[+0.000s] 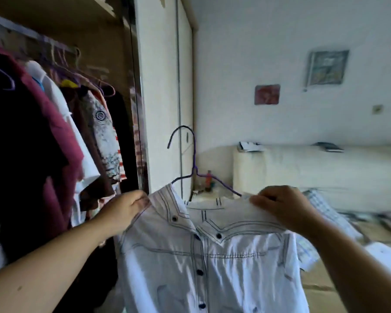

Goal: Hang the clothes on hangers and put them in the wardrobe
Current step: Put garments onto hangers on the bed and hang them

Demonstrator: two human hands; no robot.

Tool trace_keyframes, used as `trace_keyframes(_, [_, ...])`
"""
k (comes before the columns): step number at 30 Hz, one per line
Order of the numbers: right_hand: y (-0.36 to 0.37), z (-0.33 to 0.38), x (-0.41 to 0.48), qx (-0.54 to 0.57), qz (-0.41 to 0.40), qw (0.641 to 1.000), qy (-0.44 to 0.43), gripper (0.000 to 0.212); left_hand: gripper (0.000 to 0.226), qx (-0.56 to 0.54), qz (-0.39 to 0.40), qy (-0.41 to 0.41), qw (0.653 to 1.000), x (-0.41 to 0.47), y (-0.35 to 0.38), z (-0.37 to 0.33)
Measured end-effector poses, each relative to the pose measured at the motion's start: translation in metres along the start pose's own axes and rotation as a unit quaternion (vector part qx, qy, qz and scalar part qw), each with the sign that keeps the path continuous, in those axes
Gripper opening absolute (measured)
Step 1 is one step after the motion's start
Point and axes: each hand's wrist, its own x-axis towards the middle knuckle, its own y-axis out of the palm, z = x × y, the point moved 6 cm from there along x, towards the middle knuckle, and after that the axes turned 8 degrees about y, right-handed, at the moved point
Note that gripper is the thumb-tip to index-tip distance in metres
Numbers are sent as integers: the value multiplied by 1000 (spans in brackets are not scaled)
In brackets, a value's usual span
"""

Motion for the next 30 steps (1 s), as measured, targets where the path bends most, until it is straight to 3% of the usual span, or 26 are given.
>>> trace_keyframes(5, [19, -71, -117, -30, -19, 986, 165, 37, 27, -20, 73, 73, 994, -27, 68, -30])
trace_keyframes(9, [25, -113, -223, -57, -19, 962, 267, 46, 17, -10, 147, 136, 980, -61, 122, -67])
trace_keyframes(14, [2, -159, -353, -46, -30, 915, 401, 41, 20, -9, 227, 214, 950, -105, 198, -136])
trace_keyframes(18, [-35, -193, -458, -50, -63, 860, 503, 41, 19, -18, 307, 290, 906, -151, 270, -210])
trace_keyframes(26, [-113, -233, -604, -30, -107, 770, 628, 40, 22, -60, 449, 350, 820, -231, 389, -339])
trace_keyframes(30, [-144, -277, -638, -51, -147, 743, 651, 43, 20, -59, 467, 372, 800, -250, 444, -396])
